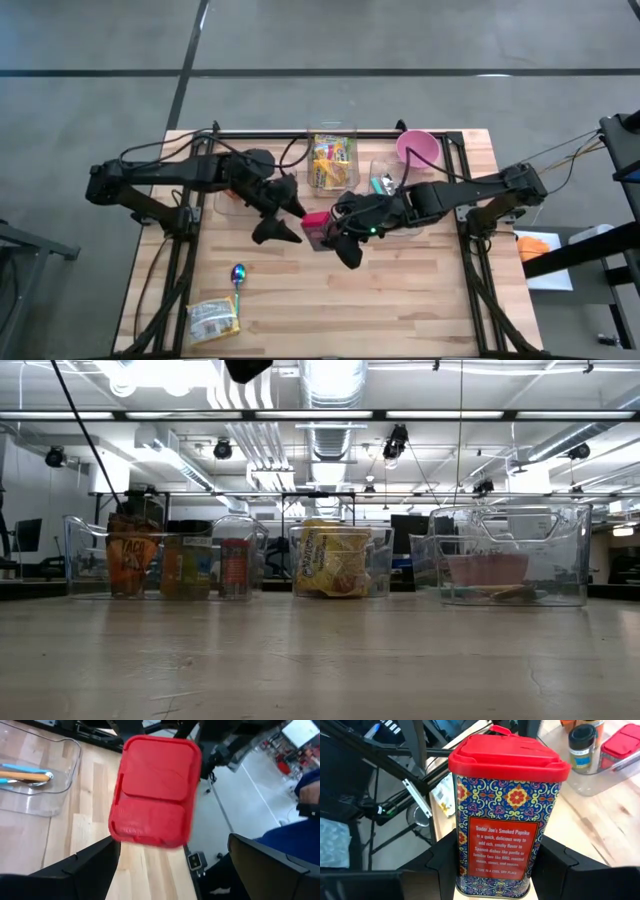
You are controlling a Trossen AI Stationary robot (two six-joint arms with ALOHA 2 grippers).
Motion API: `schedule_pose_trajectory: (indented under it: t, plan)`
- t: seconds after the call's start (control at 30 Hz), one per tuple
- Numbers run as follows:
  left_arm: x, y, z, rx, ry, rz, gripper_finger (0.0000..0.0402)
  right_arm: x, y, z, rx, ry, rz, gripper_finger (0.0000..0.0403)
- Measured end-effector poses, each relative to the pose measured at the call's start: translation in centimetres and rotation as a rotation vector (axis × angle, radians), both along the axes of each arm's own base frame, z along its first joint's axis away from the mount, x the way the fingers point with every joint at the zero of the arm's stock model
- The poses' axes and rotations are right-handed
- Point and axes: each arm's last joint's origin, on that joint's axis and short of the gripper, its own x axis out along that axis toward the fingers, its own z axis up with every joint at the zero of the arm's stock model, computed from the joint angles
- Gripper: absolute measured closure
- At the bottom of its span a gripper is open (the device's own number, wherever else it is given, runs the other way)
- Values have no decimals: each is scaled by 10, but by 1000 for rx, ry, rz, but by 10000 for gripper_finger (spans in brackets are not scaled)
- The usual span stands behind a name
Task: Pick & Place Food Item
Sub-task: Put the red seasoning can into the left transparent bin
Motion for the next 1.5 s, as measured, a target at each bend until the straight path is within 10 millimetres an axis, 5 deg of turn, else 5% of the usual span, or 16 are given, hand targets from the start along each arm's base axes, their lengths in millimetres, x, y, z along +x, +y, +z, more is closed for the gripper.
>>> schedule_pose_trajectory:
  t: [0.4,1.5]
  plan:
    - [-6,9,21,56,-13,32,29,13,11,-5,74,-47,87,221]
    - [21,2,-2,-80,112,-151,29,28,18,-16,101,-78,141,221]
